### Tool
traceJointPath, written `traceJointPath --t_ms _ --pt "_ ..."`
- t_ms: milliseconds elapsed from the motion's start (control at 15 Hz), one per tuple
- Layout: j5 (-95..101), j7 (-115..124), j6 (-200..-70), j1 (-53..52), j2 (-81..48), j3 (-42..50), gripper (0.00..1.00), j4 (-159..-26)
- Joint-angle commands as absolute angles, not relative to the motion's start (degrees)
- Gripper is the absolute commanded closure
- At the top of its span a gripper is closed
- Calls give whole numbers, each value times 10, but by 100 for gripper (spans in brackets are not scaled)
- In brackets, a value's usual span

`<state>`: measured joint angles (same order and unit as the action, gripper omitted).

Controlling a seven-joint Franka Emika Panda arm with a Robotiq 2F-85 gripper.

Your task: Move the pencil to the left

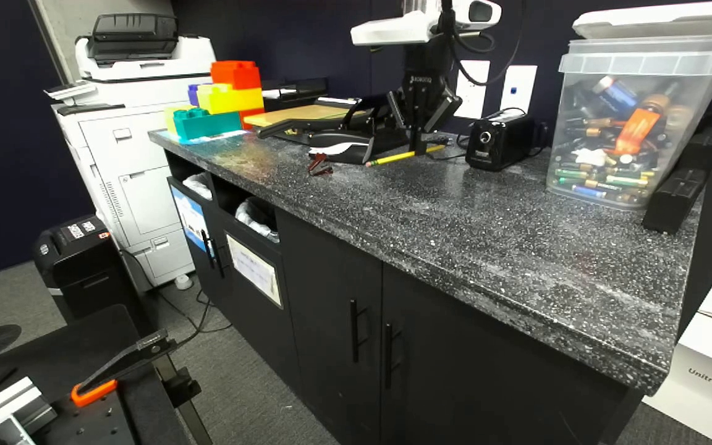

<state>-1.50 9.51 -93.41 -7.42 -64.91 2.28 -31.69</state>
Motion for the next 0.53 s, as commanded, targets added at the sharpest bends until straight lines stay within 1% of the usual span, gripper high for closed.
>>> traceJointPath --t_ms 0,467 --pt "-14 110 -932 -91 -679 21 98 -281" --pt "-10 128 -946 -135 -713 25 98 -276"
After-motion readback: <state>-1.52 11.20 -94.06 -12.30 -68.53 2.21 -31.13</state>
